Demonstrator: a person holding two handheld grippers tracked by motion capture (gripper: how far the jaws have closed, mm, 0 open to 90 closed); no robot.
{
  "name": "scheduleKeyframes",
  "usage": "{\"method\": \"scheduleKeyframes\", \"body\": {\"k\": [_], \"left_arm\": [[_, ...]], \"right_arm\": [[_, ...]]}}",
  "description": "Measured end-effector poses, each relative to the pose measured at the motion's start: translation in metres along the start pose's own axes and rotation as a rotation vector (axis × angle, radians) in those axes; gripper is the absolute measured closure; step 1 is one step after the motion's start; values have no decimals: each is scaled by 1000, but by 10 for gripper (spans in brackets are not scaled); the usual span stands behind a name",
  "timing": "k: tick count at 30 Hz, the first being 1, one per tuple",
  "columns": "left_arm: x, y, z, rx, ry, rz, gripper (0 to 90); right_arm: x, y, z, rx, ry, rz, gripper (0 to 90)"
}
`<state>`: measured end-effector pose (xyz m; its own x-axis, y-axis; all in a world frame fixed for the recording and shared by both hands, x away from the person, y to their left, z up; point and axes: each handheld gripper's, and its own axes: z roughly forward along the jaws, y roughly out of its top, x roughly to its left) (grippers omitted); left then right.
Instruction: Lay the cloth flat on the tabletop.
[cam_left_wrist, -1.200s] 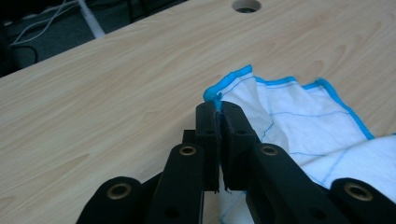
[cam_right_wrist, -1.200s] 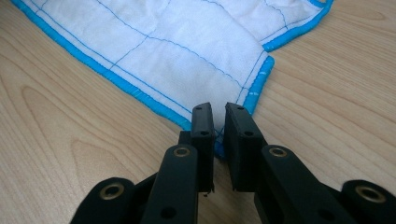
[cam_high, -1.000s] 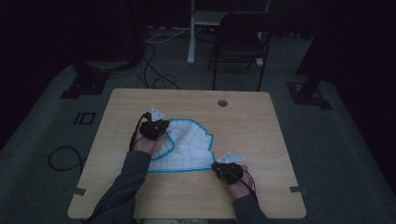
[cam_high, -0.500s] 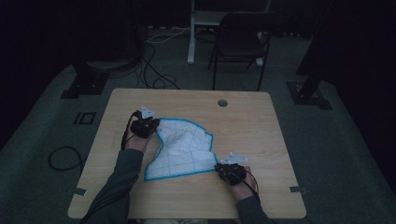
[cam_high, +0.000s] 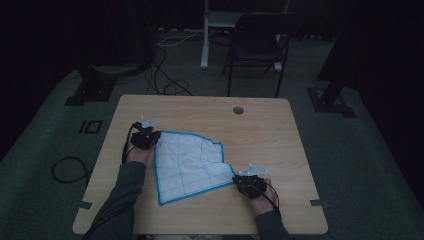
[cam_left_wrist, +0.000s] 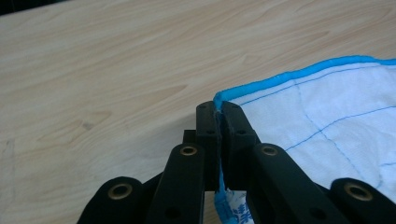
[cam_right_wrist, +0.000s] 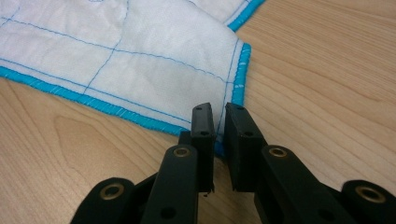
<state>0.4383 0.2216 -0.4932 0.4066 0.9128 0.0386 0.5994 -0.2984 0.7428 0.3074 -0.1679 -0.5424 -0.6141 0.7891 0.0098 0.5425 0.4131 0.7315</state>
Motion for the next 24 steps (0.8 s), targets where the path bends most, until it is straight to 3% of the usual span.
{"method": "scheduleKeyframes", "body": {"k": [8,13,20,24], "left_arm": [[18,-14,0,19,27,-53,834],[31,-19,-9,6,50,-94,812],[20,-23,-23,-32,15,-74,803],[4,-27,-27,-39,-20,-54,787]], "right_arm": [[0,-1,-2,6,-9,3,824],[0,0,-2,10,-10,4,821],[7,6,-3,-24,2,-16,808],[10,15,-5,-56,8,-33,811]]}}
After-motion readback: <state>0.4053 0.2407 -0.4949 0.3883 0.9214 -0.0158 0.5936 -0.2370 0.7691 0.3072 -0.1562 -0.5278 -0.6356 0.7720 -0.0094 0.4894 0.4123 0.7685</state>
